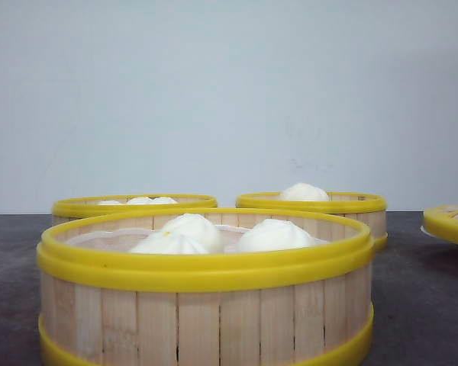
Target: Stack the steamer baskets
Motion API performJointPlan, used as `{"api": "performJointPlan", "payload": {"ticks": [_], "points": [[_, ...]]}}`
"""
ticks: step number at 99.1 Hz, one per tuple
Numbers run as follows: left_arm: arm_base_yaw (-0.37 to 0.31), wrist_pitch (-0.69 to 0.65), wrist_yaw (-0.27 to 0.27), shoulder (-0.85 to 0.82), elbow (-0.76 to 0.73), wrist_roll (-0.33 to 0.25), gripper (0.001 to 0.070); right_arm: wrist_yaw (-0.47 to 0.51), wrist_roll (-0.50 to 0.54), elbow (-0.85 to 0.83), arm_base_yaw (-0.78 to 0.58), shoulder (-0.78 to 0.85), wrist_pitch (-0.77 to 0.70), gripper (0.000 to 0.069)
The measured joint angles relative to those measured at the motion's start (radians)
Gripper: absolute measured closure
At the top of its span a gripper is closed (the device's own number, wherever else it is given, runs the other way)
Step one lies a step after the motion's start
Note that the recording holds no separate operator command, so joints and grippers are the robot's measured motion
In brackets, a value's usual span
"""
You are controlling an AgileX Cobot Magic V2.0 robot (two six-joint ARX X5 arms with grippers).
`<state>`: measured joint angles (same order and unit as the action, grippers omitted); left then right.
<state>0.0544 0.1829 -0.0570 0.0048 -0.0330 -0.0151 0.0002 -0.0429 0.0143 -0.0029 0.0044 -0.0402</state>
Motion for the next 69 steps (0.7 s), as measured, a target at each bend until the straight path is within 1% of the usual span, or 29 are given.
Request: {"api": "performJointPlan", "payload": {"ticks": [43,60,69], "points": [[0.000,0.000,0.000,0.000,0.000,-0.005,0.0684,0.000,0.000,0.000,0.000,0.000,0.008,0.0673],[0.000,0.000,0.000,0.000,0.000,-0.070,0.0684,0.000,0.002,0.000,0.000,0.000,0.050,0.0673],[0.000,0.000,0.000,0.000,0.000,-0.112,0.0684,-0.016,0.036,0.000,0.000,0.000,0.055,0.0673]]}}
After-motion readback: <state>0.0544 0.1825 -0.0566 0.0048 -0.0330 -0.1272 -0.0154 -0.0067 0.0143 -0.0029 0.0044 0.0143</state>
